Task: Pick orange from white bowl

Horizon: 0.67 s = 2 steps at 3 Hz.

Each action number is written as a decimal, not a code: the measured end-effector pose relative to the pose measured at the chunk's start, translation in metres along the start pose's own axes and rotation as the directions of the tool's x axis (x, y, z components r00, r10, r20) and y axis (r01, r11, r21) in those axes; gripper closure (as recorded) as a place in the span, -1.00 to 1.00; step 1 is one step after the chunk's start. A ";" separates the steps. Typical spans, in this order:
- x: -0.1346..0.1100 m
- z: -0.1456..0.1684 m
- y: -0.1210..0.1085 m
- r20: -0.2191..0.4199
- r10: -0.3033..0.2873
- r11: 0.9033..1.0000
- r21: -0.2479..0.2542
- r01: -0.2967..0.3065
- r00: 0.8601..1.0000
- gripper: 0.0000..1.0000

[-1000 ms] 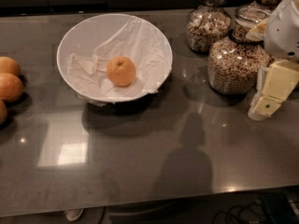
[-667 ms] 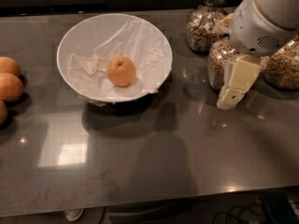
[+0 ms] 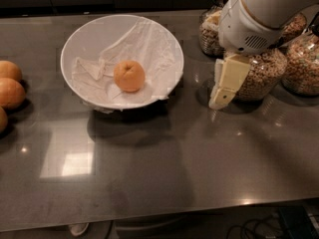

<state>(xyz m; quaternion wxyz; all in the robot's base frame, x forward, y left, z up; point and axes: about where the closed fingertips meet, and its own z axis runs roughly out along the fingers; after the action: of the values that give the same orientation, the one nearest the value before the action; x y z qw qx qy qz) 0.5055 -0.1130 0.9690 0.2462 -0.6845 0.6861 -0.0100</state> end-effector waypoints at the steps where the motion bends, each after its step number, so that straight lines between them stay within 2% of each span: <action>1: -0.018 0.023 -0.015 0.087 -0.018 1.000 0.005 0.018 0.996 -1.00; 2: -0.055 0.048 -0.037 0.199 -0.077 0.997 -0.009 0.081 0.977 -1.00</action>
Offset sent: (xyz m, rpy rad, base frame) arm 0.0842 0.1140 -0.0102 0.2609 -0.0365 0.2665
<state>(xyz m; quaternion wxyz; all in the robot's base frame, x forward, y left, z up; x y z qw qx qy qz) 0.5543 -0.0473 0.9576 0.3068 -0.7108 0.6306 0.0542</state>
